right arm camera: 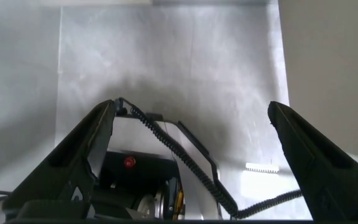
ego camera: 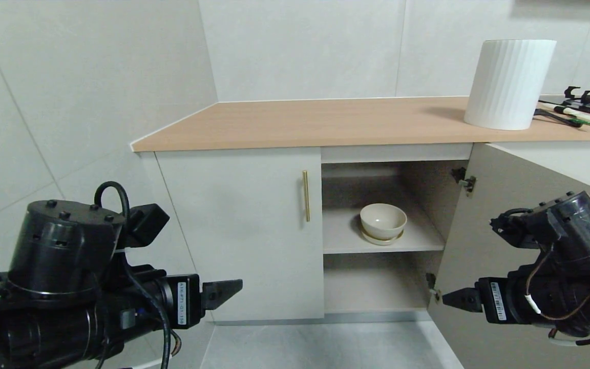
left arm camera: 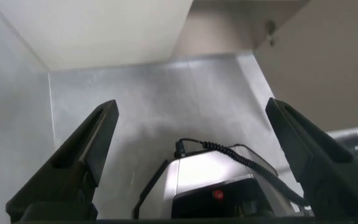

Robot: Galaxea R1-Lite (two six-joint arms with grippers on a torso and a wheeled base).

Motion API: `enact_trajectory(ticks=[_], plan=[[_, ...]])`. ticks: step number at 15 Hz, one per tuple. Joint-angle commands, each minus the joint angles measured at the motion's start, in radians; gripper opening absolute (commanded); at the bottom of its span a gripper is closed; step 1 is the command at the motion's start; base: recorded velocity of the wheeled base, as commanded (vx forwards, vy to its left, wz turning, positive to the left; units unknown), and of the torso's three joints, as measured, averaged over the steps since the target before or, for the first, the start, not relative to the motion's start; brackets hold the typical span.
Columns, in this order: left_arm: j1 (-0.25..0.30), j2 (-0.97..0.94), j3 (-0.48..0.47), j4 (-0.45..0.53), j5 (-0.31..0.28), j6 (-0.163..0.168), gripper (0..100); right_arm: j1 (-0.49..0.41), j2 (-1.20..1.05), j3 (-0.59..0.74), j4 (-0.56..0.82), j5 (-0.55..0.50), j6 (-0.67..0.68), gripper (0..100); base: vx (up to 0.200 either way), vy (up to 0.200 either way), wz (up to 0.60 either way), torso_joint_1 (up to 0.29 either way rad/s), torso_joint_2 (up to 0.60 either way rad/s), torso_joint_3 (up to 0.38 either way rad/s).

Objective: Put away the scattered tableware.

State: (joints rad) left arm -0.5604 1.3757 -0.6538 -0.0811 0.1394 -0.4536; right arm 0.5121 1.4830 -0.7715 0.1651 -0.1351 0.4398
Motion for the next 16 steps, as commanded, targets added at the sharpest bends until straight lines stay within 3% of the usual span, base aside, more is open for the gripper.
enact_trajectory(ticks=[1, 13, 16], plan=[[-0.001, 0.003, 0.0, 0.0, 0.0, 0.0, 100, 0.0, 0.002, 0.001, 0.001, 0.0, -0.001, 100, -0.2, 0.0, 0.0, 0.002, 0.0, -0.007], [-0.004, 0.002, -0.001, 0.0, 0.002, 0.001, 100, 0.008, -0.05, 0.008, 0.008, -0.004, -0.007, 100, -0.017, 0.0, 0.0, 0.001, 0.0, 0.001], [-0.01, 0.002, 0.0, 0.001, 0.003, 0.004, 100, 0.023, -0.093, -0.003, 0.099, -0.024, -0.042, 100, 0.0, 0.0, 0.0, 0.0, 0.0, 0.0]])
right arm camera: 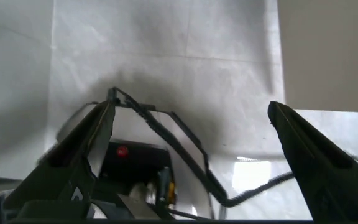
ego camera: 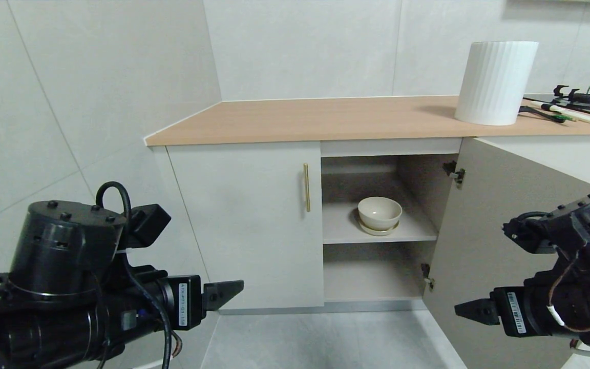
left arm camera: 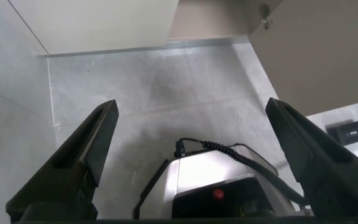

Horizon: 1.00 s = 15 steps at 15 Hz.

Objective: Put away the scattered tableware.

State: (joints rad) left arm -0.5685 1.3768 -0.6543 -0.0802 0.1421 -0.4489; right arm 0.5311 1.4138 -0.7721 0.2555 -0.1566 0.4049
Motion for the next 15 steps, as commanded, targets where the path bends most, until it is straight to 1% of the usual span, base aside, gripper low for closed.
enact_trajectory(ticks=[1, 2, 9, 11, 13, 15], plan=[[-0.002, 0.001, 0.002, 0.0, 0.001, 0.006, 100, 0.004, -0.038, -0.003, 0.011, -0.008, -0.018, 100, 0.0, 0.0, 0.0, 0.0, 0.0, 0.0], [-0.004, 0.001, 0.004, -0.001, 0.002, 0.013, 100, 0.006, -0.049, -0.004, 0.03, -0.012, -0.023, 100, 0.0, -0.2, 0.0, 0.007, 0.0, 0.002], [-0.004, 0.002, 0.004, -0.001, 0.002, 0.013, 100, 0.003, -0.076, -0.016, 0.142, -0.04, -0.067, 100, 0.0, -0.2, 0.0, 0.004, 0.0, 0.003], [-0.004, 0.002, 0.004, -0.001, 0.001, 0.013, 100, 0.003, -0.118, -0.019, 0.222, -0.043, -0.12, 100, 0.0, -0.2, 0.0, 0.0, 0.0, 0.005], [-0.004, 0.002, 0.004, 0.0, 0.001, 0.012, 100, 0.003, -0.176, -0.033, 0.323, -0.044, -0.176, 100, 0.0, 0.0, 0.0, 0.0, 0.0, 0.0], [-0.004, 0.004, 0.005, -0.001, 0.001, 0.012, 100, 0.0, -0.24, -0.078, 0.453, -0.054, -0.209, 100, 0.0, 0.0, 0.0, 0.0, 0.0, 0.0]])
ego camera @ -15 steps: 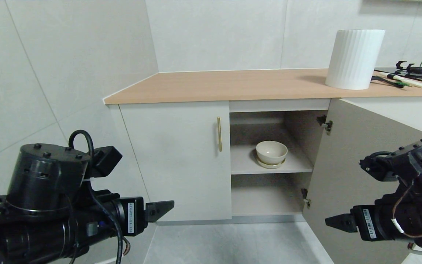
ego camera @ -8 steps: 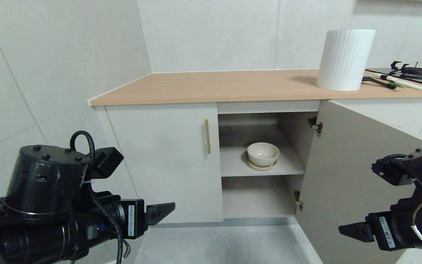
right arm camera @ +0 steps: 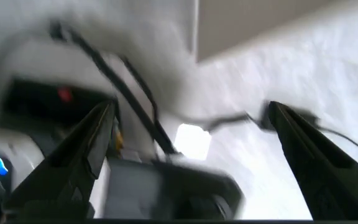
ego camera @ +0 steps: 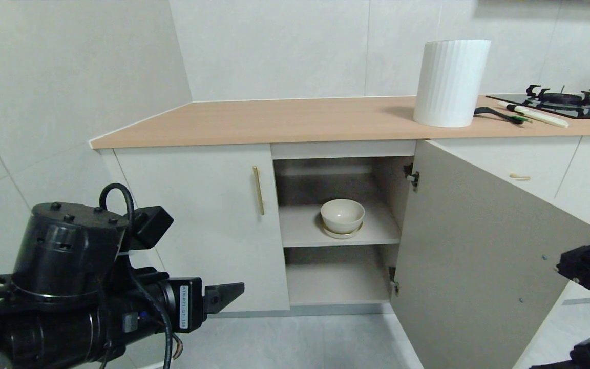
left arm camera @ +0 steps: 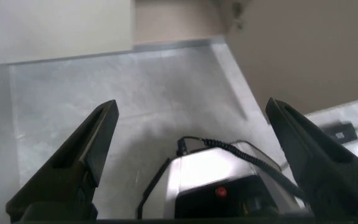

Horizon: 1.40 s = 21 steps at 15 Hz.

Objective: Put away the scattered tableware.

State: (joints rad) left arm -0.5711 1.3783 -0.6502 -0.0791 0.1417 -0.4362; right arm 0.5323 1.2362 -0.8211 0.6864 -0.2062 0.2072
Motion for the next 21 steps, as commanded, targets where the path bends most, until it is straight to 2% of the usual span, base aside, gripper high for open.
enact_trajectory(ticks=[1, 3, 6, 9, 10, 11, 12, 15, 17, 21], plan=[[-0.001, 0.002, 0.0, -0.001, 0.001, -0.001, 100, -0.002, -0.089, -0.061, 0.088, -0.007, -0.011, 100, 0.0, 0.0, 0.0, 0.0, 0.0, 0.0], [-0.001, 0.002, 0.0, -0.002, -0.001, -0.001, 100, -0.005, -0.112, -0.104, 0.163, -0.007, -0.011, 100, 0.0, 0.0, 0.0, 0.0, 0.0, 0.0], [-0.001, 0.002, 0.001, -0.001, -0.001, -0.001, 100, -0.141, -0.095, -0.133, 0.188, -0.079, -0.028, 100, 0.0, 0.0, 0.0, 0.0, 0.0, 0.0], [-0.001, 0.004, 0.0, -0.002, -0.001, -0.001, 100, -0.316, -0.086, -0.155, 0.185, -0.096, -0.092, 100, 0.0, 0.0, 0.0, 0.0, 0.0, 0.0], [-0.001, 0.004, 0.0, -0.001, -0.001, -0.001, 100, -0.419, -0.08, -0.164, 0.171, -0.091, -0.149, 100, 0.0, 0.0, 0.0, 0.0, 0.0, 0.0], [-0.001, 0.005, 0.0, -0.001, -0.002, -0.001, 100, -0.46, -0.073, -0.164, 0.148, -0.085, -0.17, 100, 0.0, 0.0, 0.0, 0.0, 0.0, 0.0], [-0.001, 0.007, 0.0, -0.002, -0.002, -0.001, 100, -0.538, -0.047, -0.151, 0.067, -0.082, -0.193, 100, 0.0, 0.0, 0.0, 0.0, 0.0, 0.0], [-0.001, 0.007, 0.001, -0.002, -0.002, -0.001, 100, -0.634, 0.069, -0.124, -0.071, -0.084, -0.189, 100, 0.0, 0.0, 0.0, 0.0, 0.0, 0.0], [-0.001, 0.007, 0.001, -0.002, -0.002, -0.001, 100, -0.669, 0.146, -0.119, -0.171, -0.081, -0.18, 100, 0.0, 0.0, 0.0, 0.0, 0.0, 0.0], [-0.001, 0.007, 0.0, -0.002, -0.004, -0.003, 100, -0.669, 0.229, -0.096, -0.332, -0.045, -0.114, 100, 0.0, 0.0, 0.0, 0.0, 0.0, 0.0]])
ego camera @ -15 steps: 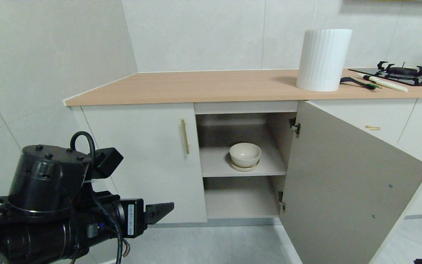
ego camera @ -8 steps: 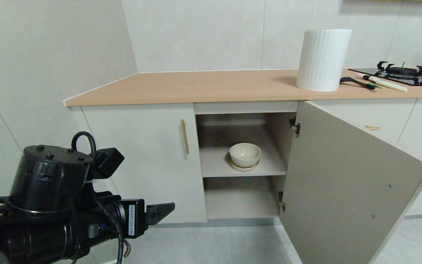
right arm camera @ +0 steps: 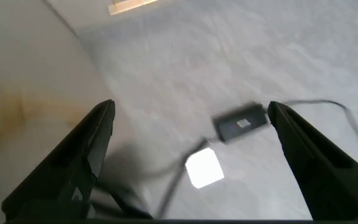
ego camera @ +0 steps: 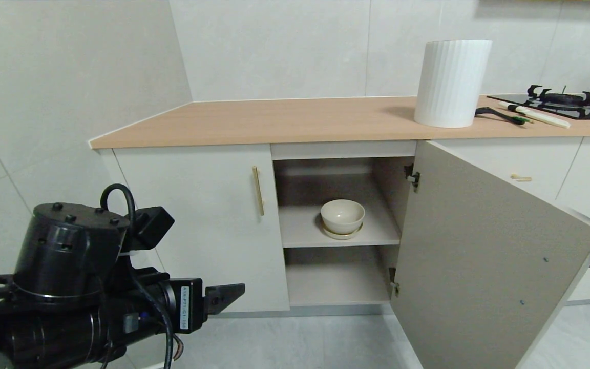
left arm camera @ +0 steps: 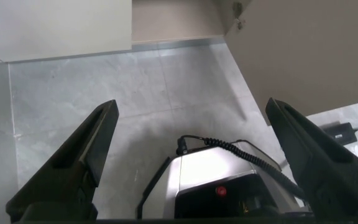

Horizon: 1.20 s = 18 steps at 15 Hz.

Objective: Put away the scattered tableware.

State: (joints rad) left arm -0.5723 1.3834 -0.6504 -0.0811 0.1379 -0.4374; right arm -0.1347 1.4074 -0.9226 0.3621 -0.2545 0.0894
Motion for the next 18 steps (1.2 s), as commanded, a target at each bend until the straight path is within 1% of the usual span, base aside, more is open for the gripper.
enact_trajectory(ticks=[1, 4, 7, 11, 12, 13, 16, 18], plan=[[0.0, 0.0, 0.0, 0.0, 0.0, 0.0, 100, -0.002, 0.07, 0.005, -0.015, 0.018, 0.015, 100, 0.0, 0.0, 0.0, 0.0, 0.0, 0.0], [0.0, 0.002, 0.0, 0.0, 0.0, 0.0, 100, 0.004, 0.084, 0.002, -0.019, 0.046, 0.026, 100, 0.0, 0.0, 0.0, 0.0, 0.0, 0.0], [0.0, 0.002, 0.0, 0.0, 0.0, 0.0, 100, 0.05, 0.082, 0.007, -0.019, 0.066, 0.059, 100, 0.0, 0.0, 0.0, 0.0, 0.0, 0.0], [0.0, 0.0, 0.0, 0.0, 0.002, 0.0, 100, 0.17, 0.082, 0.018, -0.019, 0.066, 0.139, 100, 0.0, 0.0, 0.0, 0.0, 0.0, 0.0], [0.0, 0.0, 0.0, 0.0, 0.002, 0.0, 100, 0.185, 0.082, 0.022, -0.019, 0.066, 0.148, 100, 0.0, 0.0, 0.0, 0.0, 0.0, 0.0], [0.0, 0.0, 0.0, 0.0, 0.002, 0.0, 100, 0.231, 0.081, 0.028, -0.023, 0.066, 0.165, 100, 0.0, 0.0, 0.0, 0.0, 0.0, 0.0], [0.0, -0.003, -0.003, 0.0, 0.0, -0.001, 100, 0.322, 0.085, 0.048, -0.058, 0.064, 0.222, 100, 0.0, 0.0, 0.0, 0.0, 0.0, 0.0], [0.0, -0.004, -0.005, 0.0, 0.002, -0.001, 100, 0.406, 0.105, 0.045, -0.089, 0.064, 0.245, 100, 0.0, 0.0, 0.0, 0.0, 0.0, 0.0]])
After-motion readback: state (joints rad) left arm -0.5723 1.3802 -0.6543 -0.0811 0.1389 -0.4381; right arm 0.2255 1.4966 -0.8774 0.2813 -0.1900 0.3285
